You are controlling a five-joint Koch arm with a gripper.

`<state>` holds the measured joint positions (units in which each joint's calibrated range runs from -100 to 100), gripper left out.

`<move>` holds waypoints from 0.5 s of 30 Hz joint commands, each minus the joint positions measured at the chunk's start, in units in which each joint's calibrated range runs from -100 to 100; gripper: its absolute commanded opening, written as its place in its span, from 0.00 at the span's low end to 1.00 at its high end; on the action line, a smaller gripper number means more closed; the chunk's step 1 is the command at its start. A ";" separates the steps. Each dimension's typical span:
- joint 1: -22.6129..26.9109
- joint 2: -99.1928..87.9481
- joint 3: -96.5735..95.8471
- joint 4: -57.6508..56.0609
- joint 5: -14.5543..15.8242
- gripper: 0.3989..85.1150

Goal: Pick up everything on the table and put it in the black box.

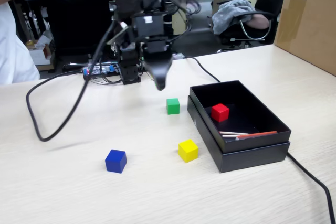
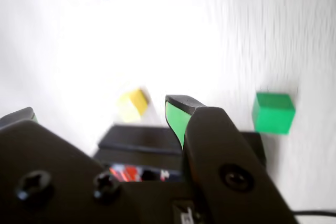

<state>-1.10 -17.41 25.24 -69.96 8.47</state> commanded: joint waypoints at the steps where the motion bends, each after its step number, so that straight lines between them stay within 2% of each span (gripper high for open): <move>1: -3.03 2.32 2.77 1.06 -0.93 0.58; 7: -6.64 18.96 11.39 1.15 -1.47 0.58; 15: -8.06 39.61 24.81 1.15 -1.47 0.58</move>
<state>-8.72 20.26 43.86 -69.96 7.20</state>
